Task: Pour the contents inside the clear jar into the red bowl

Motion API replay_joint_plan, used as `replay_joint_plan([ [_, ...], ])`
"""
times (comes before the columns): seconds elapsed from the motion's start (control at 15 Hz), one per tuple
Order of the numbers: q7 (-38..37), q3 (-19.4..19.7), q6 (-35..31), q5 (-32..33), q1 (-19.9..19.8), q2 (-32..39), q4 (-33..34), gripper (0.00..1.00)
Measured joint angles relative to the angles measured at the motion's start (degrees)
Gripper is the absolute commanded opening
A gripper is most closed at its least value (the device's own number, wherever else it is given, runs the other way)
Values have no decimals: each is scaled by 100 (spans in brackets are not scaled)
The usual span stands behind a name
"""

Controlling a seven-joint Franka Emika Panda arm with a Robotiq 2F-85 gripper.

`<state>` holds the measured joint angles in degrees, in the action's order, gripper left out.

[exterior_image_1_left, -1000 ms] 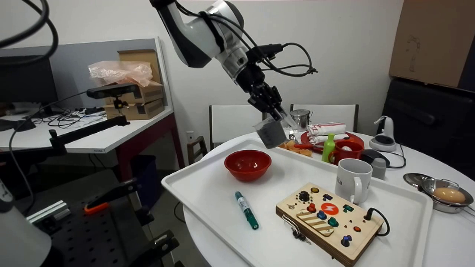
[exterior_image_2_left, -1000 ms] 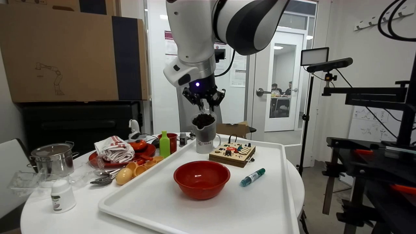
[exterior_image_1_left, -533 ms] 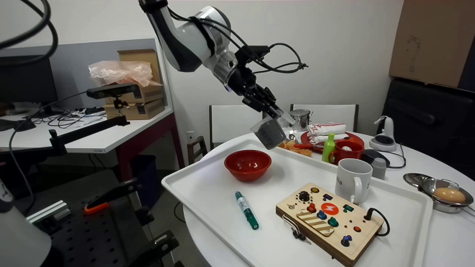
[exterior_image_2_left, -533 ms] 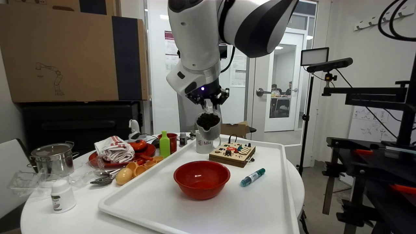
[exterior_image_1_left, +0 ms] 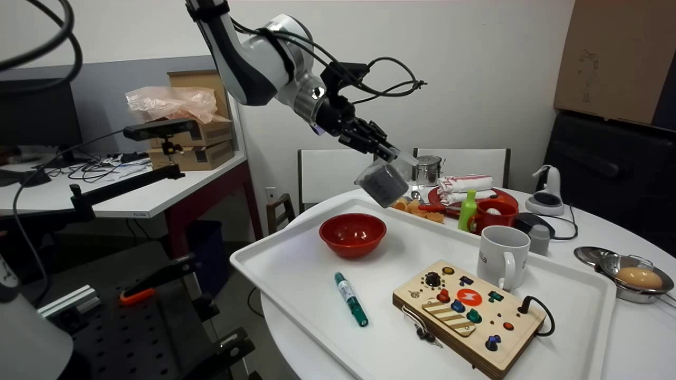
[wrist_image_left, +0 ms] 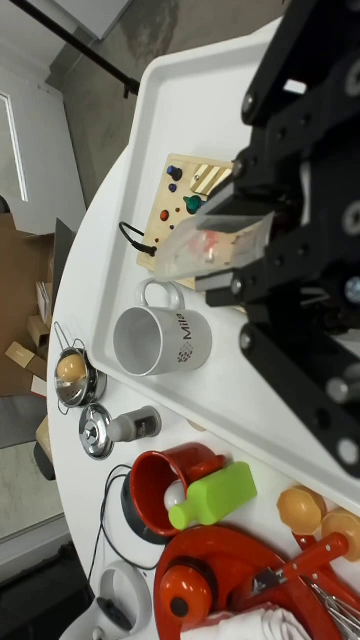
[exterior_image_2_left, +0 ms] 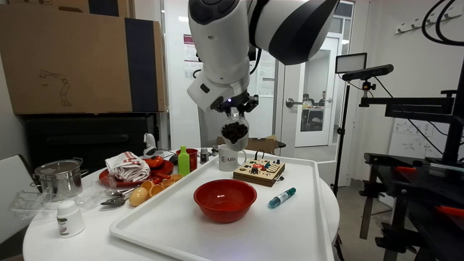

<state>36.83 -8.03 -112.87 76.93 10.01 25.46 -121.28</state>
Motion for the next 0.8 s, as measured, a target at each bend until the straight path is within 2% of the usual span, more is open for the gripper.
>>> replay_joint_plan([
  [0.8, -93, -237, 556, 395, 176, 28, -11, 16],
])
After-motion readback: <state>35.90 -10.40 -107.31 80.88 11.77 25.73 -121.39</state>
